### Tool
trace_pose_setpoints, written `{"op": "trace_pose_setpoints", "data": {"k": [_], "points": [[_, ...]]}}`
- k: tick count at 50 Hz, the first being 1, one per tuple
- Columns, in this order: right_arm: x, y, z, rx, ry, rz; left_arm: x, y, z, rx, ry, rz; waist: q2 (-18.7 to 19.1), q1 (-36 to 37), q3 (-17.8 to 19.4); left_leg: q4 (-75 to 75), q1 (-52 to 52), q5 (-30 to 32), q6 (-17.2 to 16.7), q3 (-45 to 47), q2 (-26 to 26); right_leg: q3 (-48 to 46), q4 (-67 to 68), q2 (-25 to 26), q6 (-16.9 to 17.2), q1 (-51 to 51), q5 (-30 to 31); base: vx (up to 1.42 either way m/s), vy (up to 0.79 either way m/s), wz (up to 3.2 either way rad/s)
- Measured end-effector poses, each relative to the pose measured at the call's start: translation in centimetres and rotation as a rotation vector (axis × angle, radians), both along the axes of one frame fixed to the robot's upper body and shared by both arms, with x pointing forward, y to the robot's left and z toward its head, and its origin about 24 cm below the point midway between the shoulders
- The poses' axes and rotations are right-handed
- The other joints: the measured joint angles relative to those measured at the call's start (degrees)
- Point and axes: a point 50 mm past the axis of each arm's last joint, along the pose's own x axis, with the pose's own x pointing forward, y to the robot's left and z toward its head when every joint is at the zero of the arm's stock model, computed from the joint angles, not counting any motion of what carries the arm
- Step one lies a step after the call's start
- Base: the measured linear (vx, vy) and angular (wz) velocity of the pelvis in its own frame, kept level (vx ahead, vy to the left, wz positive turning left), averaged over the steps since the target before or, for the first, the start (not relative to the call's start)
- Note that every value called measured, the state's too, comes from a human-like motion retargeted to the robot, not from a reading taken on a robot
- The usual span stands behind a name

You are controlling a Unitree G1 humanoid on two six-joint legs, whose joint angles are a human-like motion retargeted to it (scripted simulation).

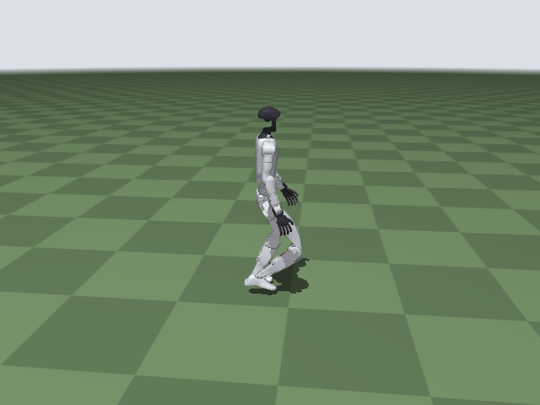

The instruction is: Walk

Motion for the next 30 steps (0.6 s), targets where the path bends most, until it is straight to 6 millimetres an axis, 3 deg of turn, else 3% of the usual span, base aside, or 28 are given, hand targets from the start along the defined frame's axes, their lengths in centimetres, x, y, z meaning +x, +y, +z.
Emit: {"op": "trace_pose_setpoints", "data": {"k": [7, 12, 15, 18, 20, 23, 25, 27, 30], "points": [[-0.3, 0.1, -0.2, -0.01, 0.023, -0.016, 1.3, -1.2, 0.6, 0.002, -0.056, -0.085, 2.7, 1.59, 0.36, -2.21, 7.17, -2.43, 0.0, -8.92, 1.19, 4.54, -24.33, 11.61, 4.99, -8.96, -0.67, 0.52, -0.1, 0.62], [-0.5, 0.1, -0.3, -0.006, 0.03, -0.04, -0.4, -1.1, -0.3, 0.027, 0.014, -0.135, 4.36, 3.78, -1.48, 0.11, 9.49, -3.98, -0.5, -12.75, 2.17, 9.01, -34.72, 19.14, 7.0, -10.72, 1.53, 0.52, -0.1, 0.37], [-1.2, -0.1, -0.4, -0.007, 0.048, -0.05, -2.7, -0.9, -1.3, 0.029, 0.102, -0.141, 5.28, 4.19, -0.65, 7.02, 12.53, -5.74, -1.57, -14.56, 3.04, 9.31, -29.01, 22.24, 5.83, -8.93, 2.71, 0.52, -0.14, 0.45], [-1.9, -0.2, -0.6, -0.009, 0.072, -0.043, -5.4, -0.5, -2.4, 0.025, 0.205, -0.132, 10.09, 4.87, 0.16, 18.33, 14.02, -5.23, -5.9, -15.76, 8.55, 5.25, -24.78, 28.04, 2.6, -5.77, 4.2, 0.51, -0.15, 0.3], [-2.1, -0.4, -0.5, -0.012, 0.082, -0.024, -6.9, -0.1, -2.8, 0.027, 0.262, -0.128, 15.58, 5.69, -0.11, 26.35, 14.13, -1.9, -11.47, -17.23, 14.84, 0.85, -25.72, 33.63, -0.16, -3.63, 5.1, 0.51, -0.14, 0.22], [-2.2, -0.6, -0.5, -0.015, 0.092, 0.013, -8.5, 0.0, -3.3, 0.026, 0.322, -0.14, 18.77, 6.39, -0.53, 36.31, 11.3, 8.14, -18.23, -16.9, 19.86, -2.21, -26.14, 36.16, -3.16, -1.17, 3.74, 0.42, -0.11, 0.47], [-2.0, -0.8, -0.4, -0.02, 0.092, 0.038, -8.9, 0.1, -3.3, 0.028, 0.338, -0.154, 19.48, 6.87, -0.69, 42.58, 7.73, 14.11, -20.65, -15.37, 22.6, -3.48, -26.26, 36.24, -4.47, 0.38, 2.31, 0.35, -0.1, 0.63], [-1.7, -1.1, -0.2, -0.029, 0.085, 0.06, -8.7, 0.1, -3.3, 0.031, 0.334, -0.164, 19.3, 7.45, -0.95, 47.92, 2.96, 16.18, -19.92, -12.83, 25.8, -4.39, -26.46, 35.47, -5.11, 1.7, 0.87, 0.31, -0.11, 0.68], [-1.0, -1.5, 0.1, -0.044, 0.076, 0.084, -7.9, 0.2, -3.1, 0.033, 0.313, -0.171, 18.42, 8.36, -1.42, 53.27, -4.5, 13.99, -16.24, -9.04, 30.25, -5.41, -27.2, 33.94, -5.36, 3.4, -0.96, 0.26, -0.11, 0.58]]}}
